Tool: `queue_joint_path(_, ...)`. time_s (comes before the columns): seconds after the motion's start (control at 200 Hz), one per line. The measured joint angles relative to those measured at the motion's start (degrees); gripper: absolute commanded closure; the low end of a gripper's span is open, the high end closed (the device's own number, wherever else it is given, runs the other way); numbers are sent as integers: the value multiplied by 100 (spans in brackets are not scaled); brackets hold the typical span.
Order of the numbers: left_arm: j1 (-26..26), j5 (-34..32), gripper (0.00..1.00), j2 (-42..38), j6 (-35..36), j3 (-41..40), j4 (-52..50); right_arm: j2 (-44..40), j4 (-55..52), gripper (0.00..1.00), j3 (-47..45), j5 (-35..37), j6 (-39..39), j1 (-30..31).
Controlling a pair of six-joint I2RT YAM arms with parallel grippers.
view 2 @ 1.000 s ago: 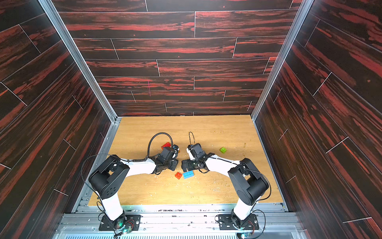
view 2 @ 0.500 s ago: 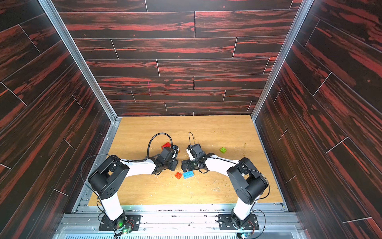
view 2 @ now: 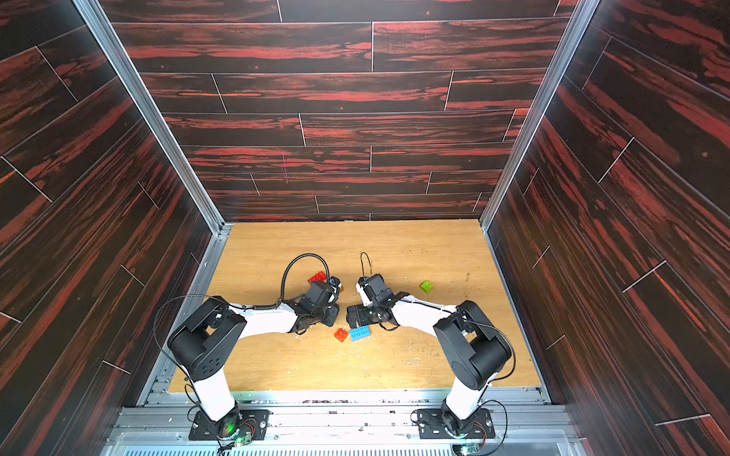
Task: Assemble the letter v with lego
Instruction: Pick up the lego brick from the center of the board.
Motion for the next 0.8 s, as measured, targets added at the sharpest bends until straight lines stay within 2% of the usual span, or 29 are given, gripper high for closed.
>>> queue_joint_path(0.06,0,33,71,-15,-7,-4,-22,2,-2,2,0,0,0,0)
queue_joint_path(0.431,103,173,71,-260,61,-11,-514,199,-39,2,295,-22,-284,0)
queue_joint_path(0.797,1084,448,71,-791,584,713,-1143,262,223,2,592,-35,-861,22)
